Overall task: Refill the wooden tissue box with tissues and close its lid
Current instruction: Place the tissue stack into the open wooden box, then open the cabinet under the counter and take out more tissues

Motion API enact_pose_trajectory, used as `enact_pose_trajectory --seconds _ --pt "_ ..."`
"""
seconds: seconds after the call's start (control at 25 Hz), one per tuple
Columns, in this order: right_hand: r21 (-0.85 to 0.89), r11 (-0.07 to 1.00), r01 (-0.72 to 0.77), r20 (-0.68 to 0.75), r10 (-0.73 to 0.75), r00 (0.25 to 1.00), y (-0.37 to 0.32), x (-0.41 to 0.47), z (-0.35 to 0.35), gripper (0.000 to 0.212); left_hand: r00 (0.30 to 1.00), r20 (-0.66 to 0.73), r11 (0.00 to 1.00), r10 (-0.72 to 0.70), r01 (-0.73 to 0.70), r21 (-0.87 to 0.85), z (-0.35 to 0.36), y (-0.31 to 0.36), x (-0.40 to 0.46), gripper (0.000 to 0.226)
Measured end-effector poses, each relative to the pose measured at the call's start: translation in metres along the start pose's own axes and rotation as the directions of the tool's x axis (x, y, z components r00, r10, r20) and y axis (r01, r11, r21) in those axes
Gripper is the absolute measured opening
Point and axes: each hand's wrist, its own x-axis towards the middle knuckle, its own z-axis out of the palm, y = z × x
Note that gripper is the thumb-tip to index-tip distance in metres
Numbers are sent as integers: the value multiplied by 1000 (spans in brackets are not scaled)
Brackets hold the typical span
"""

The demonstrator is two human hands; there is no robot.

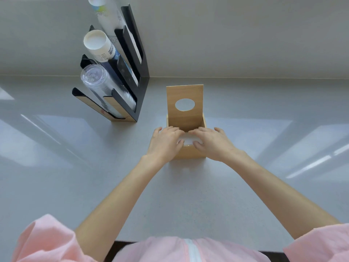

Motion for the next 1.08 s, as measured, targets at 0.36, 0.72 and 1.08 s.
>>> enact_pose_trajectory --seconds 0.36,0.72,1.08 --pt "107 991 -75 -9 76 997 13 -91 13 54 974 -69 973 -215 208 -101 10 44 -83 52" --pt "143 988 -56 100 42 994 15 -169 43 55 932 56 922 -357 362 -139 36 90 -159 55" --pt "133 990 -41 112 27 993 -2 -212 62 55 925 91 910 -369 380 -166 51 99 -211 56"
